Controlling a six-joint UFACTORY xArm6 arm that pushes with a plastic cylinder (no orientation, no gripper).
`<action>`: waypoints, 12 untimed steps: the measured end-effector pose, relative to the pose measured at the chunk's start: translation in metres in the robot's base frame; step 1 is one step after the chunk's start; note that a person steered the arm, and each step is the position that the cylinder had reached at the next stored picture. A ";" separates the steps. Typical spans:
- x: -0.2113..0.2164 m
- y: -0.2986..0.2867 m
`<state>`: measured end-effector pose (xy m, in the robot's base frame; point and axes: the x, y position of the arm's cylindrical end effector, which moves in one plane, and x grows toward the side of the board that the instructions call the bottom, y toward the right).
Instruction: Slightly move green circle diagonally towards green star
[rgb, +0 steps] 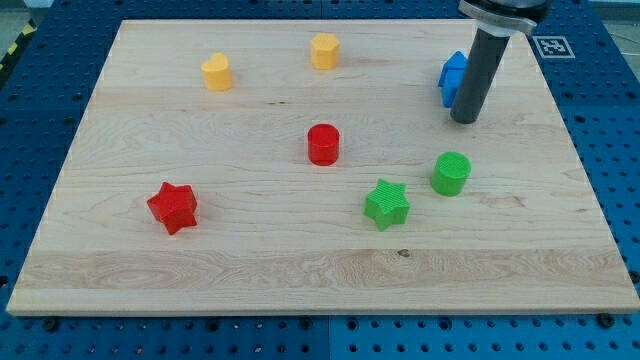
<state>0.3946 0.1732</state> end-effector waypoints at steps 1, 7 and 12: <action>0.003 0.000; 0.042 0.000; 0.070 0.000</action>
